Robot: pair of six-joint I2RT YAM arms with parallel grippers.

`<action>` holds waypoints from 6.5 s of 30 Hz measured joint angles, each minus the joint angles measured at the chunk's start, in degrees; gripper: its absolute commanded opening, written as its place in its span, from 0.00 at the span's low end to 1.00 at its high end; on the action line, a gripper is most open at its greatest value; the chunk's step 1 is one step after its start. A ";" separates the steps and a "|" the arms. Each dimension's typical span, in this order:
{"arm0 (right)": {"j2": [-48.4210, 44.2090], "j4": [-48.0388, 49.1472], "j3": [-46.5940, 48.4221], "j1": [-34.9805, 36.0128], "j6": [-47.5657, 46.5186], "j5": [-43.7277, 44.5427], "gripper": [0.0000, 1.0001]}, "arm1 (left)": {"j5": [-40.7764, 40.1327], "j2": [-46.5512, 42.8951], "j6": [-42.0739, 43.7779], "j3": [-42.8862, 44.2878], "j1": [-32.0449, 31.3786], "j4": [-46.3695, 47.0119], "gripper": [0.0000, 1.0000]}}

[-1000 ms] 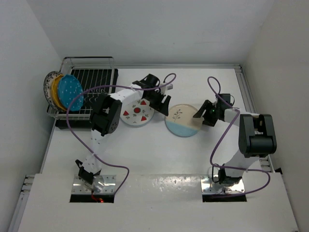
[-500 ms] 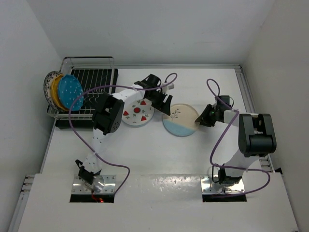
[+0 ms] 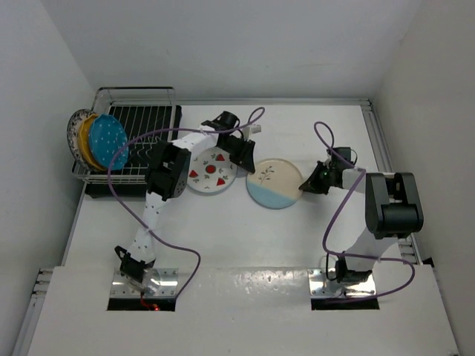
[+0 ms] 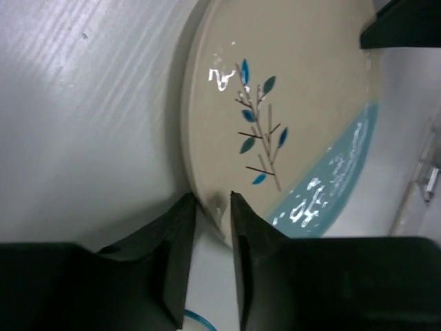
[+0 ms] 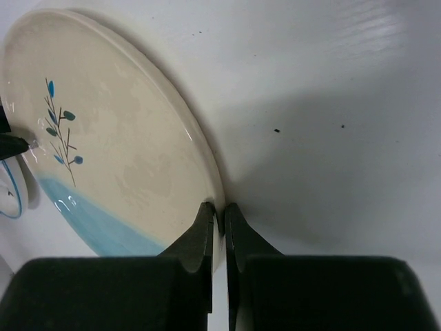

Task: Load the plates into the dish rack

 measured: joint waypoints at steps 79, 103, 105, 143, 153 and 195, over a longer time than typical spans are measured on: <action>7.72 26.91 -6.51 3.41 -5.81 -38.27 0.00 | 0.72 -7.28 12.31 -1.09 -2.10 -10.88 0.48; 3.13 44.50 -7.69 1.25 0.11 -37.86 0.74 | 14.10 -5.66 22.21 2.12 0.39 -22.88 0.00; 0.28 36.35 -5.38 1.38 -2.36 -32.44 0.80 | 11.30 -5.95 18.49 3.91 0.42 -22.80 0.00; -11.65 -2.32 16.00 15.37 -14.80 13.51 0.81 | -54.34 -39.04 14.47 6.25 33.57 -17.55 0.00; -12.63 -4.37 15.37 17.79 -15.69 16.70 0.82 | -50.23 -39.74 12.37 -0.57 40.24 -16.94 0.00; -18.58 -5.38 8.59 18.29 -17.51 18.58 0.85 | -23.58 -47.71 12.17 -2.93 34.10 -9.57 0.61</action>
